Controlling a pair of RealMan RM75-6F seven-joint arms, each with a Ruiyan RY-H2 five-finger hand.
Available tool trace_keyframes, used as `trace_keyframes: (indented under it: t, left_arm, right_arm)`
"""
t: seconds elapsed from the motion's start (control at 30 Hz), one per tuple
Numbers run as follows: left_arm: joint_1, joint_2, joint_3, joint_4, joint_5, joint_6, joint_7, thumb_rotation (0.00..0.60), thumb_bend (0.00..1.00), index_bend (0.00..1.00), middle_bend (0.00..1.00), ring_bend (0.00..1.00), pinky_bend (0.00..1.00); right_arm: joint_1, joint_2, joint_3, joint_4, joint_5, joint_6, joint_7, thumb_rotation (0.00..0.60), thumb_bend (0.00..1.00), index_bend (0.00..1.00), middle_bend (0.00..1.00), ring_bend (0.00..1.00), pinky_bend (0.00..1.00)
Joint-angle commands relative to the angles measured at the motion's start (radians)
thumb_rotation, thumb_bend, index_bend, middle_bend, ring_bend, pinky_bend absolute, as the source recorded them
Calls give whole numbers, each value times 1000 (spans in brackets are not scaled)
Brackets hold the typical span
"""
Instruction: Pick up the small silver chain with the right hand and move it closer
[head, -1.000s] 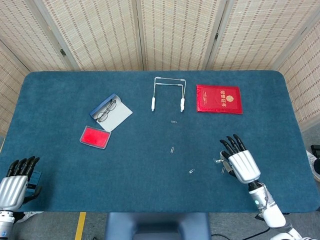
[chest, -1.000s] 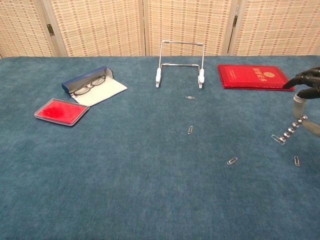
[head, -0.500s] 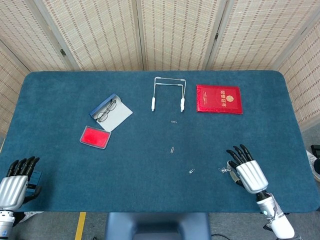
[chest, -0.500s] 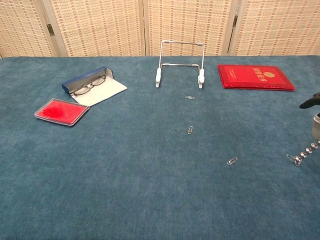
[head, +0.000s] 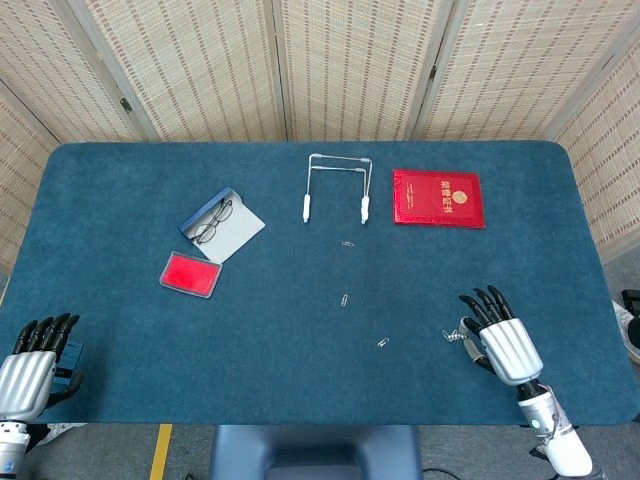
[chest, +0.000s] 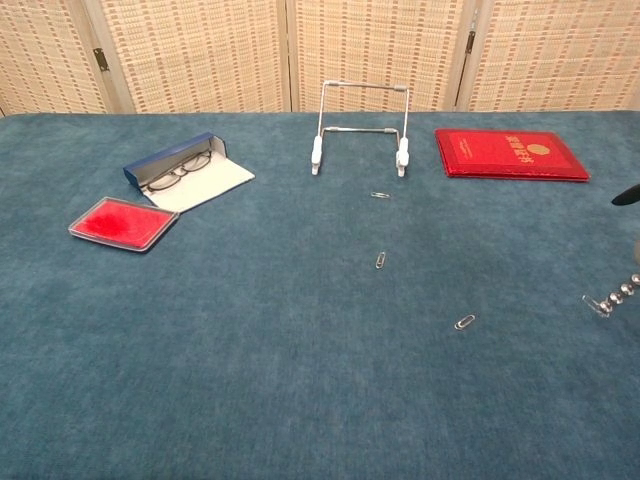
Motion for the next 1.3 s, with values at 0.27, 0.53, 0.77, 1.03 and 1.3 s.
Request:
trace_keyframes:
  t: [0.27,0.53,0.77,1.03,1.3]
  left_arm:
    - [-1,-4,0,0,-6,-4,10,600,397,0,90,78,0]
    - [-10,-13,-3,6,-26,-26,23,600,396,0,90,77,0]
    - [-17,-21,-5,10,-42,-42,34,600,397,0,90,77,0]
    - [-17,-18,-3,9,-43,-42,29,600,397,0,90,78,0]
    - [-18,-19,-3,10,-43,-41,30,600,408,0,90,79,0]
  right_arm:
    - [-37,31,45,18,49,38,17,600,550,918,204,83,0]
    - [-115,44,63,93,133,54,66,600,550,917,206,85,0]
    - [-124,16,77,165,139,42,135,600,550,918,206,83,0]
    - [-118,4,74,185,121,23,183,600,550,699,163,98,0]
    - [-115,54,73,108,137,-36,157,600,413,0,0,26,0]
